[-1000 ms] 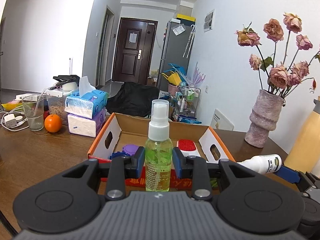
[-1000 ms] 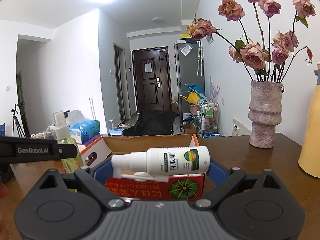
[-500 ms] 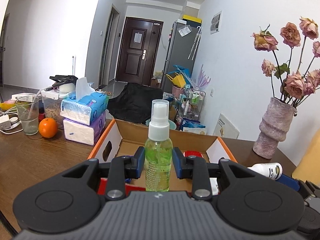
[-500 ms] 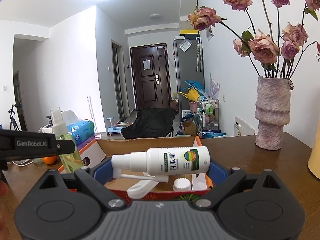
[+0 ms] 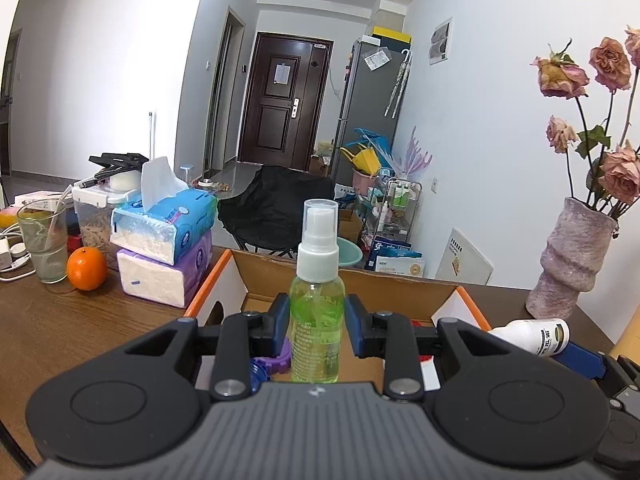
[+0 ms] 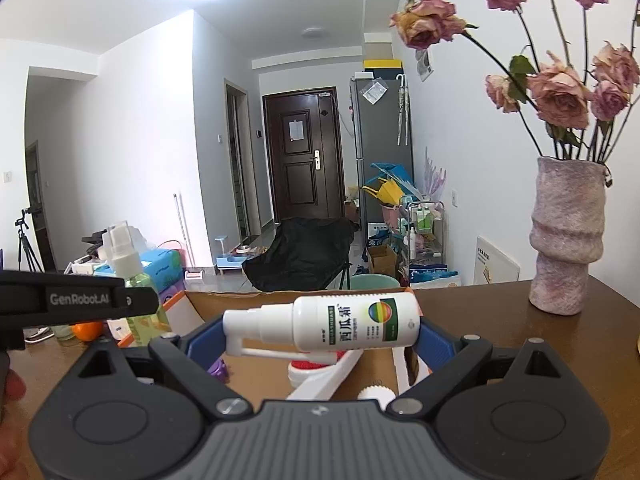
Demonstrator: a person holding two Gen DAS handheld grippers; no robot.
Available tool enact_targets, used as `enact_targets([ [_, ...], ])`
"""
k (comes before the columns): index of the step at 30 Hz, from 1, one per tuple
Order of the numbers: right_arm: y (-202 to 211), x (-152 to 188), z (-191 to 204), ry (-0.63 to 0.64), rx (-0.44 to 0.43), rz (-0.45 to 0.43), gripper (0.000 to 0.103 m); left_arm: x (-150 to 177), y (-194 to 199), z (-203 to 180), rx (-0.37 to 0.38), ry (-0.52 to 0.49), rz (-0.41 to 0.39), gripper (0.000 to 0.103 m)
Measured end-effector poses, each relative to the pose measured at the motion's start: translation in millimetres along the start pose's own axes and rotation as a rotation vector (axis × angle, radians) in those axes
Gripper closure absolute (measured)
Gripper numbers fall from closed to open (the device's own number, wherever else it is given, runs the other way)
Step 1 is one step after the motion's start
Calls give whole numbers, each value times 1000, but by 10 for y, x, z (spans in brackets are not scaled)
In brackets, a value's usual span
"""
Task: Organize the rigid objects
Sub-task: 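Carry the green and white spray bottles over the red box, then open both tools to drop the spray bottles into the box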
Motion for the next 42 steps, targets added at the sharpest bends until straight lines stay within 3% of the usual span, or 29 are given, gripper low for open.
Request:
enact_targets([
  [23,-616,57,121,44,0,50,6,-23,-666,127,-41,-44,27,72],
  [42,-924,123,152,82,0,99,6,39,-961,238,-77,-79,57,72],
])
Point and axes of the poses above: each gripper's, at about its wrist camera, not at the fingertips, and y roughly against the way its jaws point, z to its left, x to its underside, the point moved 9 cm from there along -y, roughly the way its jaws point, and after that the axes turned 8 degrees about -z, right-handed, at the moved point
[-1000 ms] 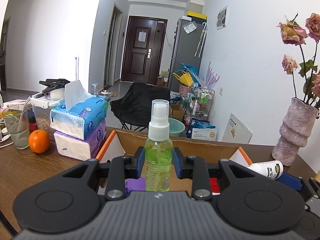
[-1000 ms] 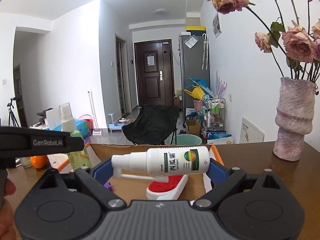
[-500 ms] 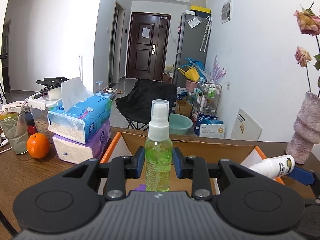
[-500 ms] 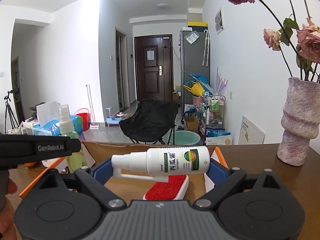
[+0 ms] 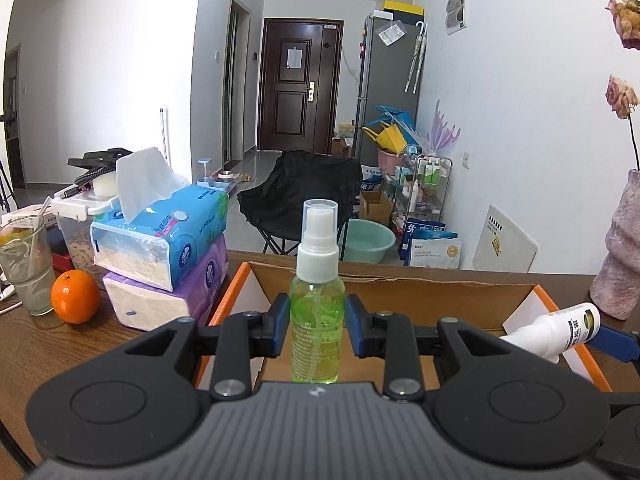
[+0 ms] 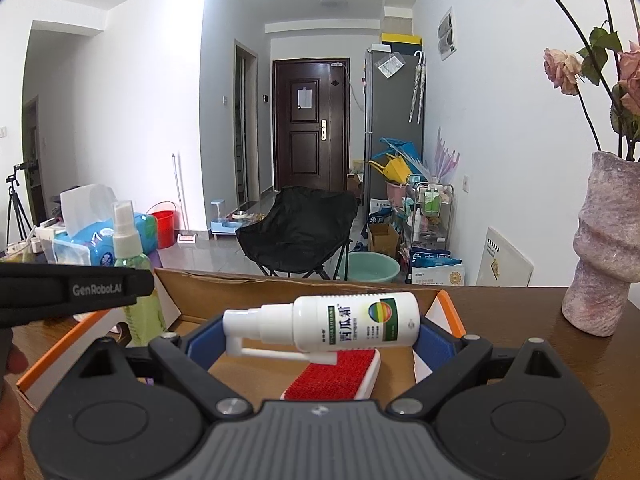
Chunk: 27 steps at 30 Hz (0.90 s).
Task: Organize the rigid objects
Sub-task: 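Open both tools to drop the spray bottles into the box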
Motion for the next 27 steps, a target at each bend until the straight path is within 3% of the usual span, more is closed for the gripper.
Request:
enact_targets([
  [6,2,11,2,9,4,15,6,38,-26,-34,19,-13,24,72],
  [7,-11,24,-2,12,4,25,6,36,-21,-34,19,-17,22,67],
  [9,-37,46,-13,13,10,48,6,14,7,-27,20,-13,14,49],
  [11,-61,62,-45,12,31,64,5,-14,36,-5,6,-10,1,24],
  [12,-65,60,-65,11,43,67,0,-23,44,15,-4,-5,-3,19],
  [14,-59,46,-91,5,51,67,0,-38,55,42,-19,1,-10,0],
  [27,-17,40,-92,-5,40,71,0,-52,76,78,-45,7,-11,0],
])
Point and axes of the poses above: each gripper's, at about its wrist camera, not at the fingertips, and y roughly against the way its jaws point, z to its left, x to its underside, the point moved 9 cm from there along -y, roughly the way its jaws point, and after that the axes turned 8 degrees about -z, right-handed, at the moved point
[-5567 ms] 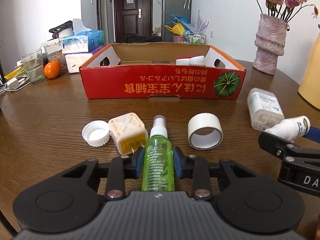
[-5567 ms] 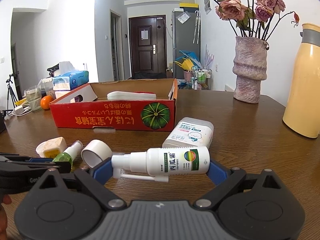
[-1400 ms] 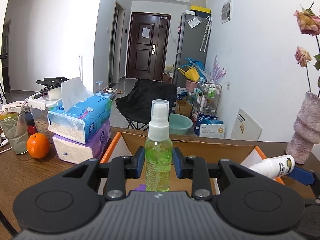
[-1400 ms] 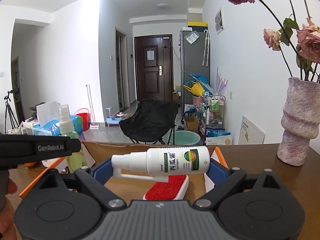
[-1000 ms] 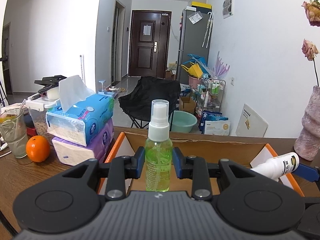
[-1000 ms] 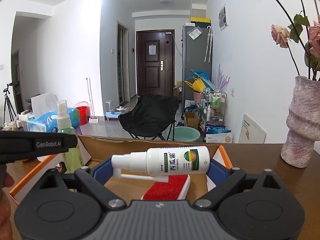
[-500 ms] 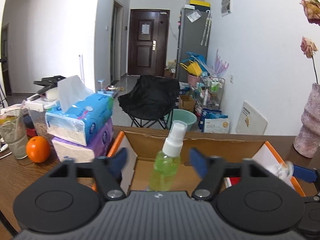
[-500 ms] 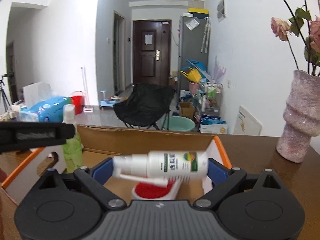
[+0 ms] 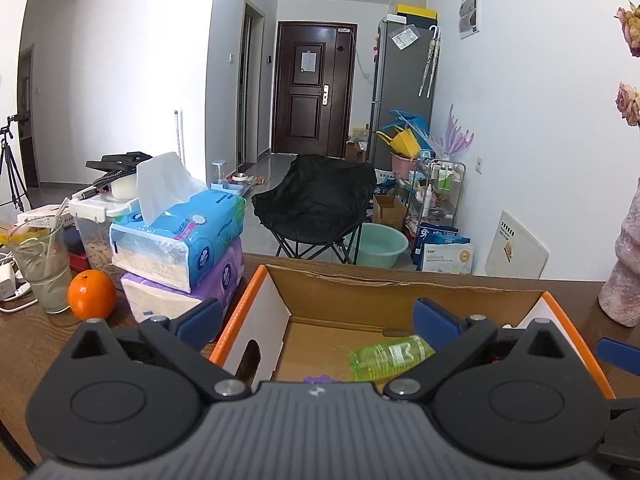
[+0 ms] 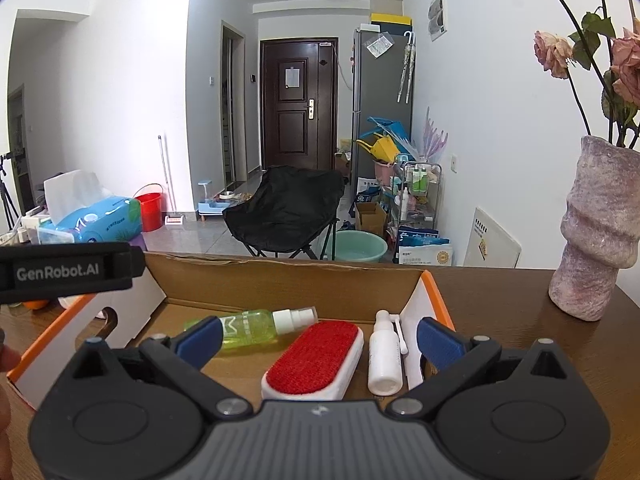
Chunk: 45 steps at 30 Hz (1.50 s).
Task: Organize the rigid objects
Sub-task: 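Open both tools to drop the spray bottles into the box, then withdraw both tools from the box toward the remaining items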
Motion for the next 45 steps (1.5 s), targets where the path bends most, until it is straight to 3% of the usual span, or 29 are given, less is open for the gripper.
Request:
enact_targets([
  [11,92,-17,-44,5,10,-8,0,-13,101,25,-8,-4,-18,0],
  [45,1096,268,-298,3,30,-35,0,306,999,277,-48,-34,-18,0],
])
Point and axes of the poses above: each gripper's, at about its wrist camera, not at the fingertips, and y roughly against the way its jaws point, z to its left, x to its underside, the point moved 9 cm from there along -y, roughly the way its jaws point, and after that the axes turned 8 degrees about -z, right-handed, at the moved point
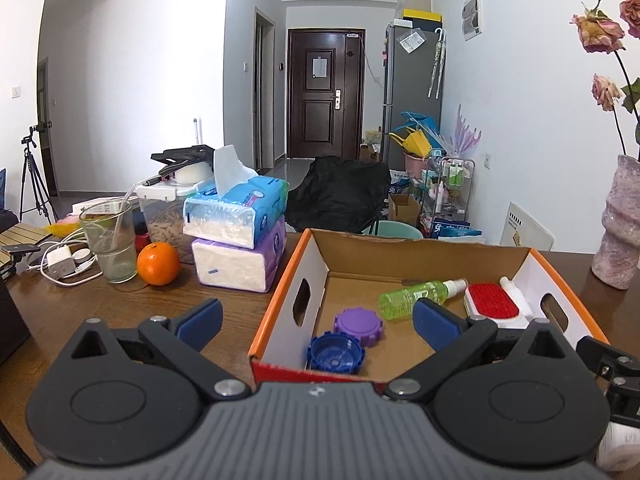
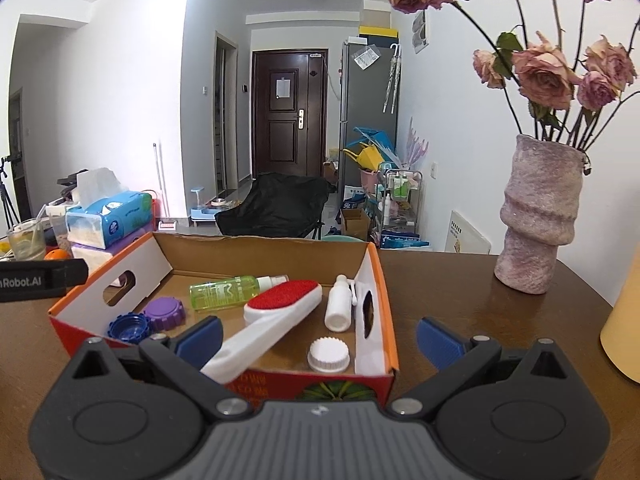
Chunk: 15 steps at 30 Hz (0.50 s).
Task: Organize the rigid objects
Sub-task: 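Withdraw both tools from the box toward the remaining items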
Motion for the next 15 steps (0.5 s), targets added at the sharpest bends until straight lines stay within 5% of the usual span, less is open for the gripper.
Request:
enact_targets([
  [15,524,167,-164,-6,25,-29,0,257,397,102,-19,0,12,0],
])
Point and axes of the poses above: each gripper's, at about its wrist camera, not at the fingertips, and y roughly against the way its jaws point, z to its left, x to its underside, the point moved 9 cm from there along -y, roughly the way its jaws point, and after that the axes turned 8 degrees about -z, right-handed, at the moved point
